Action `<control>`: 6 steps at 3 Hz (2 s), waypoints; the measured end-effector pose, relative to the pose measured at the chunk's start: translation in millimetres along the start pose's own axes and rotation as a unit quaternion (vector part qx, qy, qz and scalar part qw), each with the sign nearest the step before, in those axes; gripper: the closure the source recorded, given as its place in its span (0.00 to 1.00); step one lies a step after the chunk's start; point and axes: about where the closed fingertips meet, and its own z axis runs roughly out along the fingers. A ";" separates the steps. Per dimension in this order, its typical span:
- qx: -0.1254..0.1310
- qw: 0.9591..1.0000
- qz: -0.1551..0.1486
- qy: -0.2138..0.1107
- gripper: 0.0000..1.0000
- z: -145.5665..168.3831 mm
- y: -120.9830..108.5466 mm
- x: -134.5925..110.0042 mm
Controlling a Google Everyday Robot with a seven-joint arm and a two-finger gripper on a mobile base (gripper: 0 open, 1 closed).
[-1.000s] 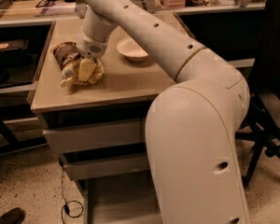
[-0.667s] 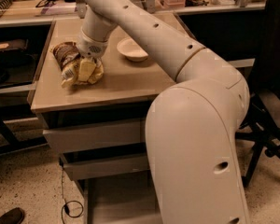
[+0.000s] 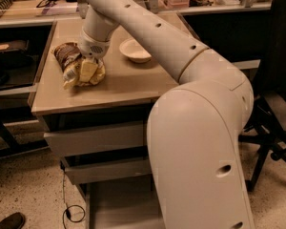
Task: Place brown chip bag into bottom drawer
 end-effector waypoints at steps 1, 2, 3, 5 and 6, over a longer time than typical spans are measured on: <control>0.030 0.999 0.004 0.011 1.00 -15.9 5.6 -9.6; 0.052 0.998 0.002 0.025 1.00 -30.4 45.9 -17.1; 0.050 0.998 0.003 0.026 1.00 -29.1 48.5 -17.0; 0.037 0.996 0.061 0.051 1.00 -42.7 124.6 -18.7; 0.024 0.993 0.097 0.070 1.00 -50.0 179.7 -19.1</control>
Offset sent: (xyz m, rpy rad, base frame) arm -0.0538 -0.0159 0.0434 -0.0263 -0.1357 -0.0856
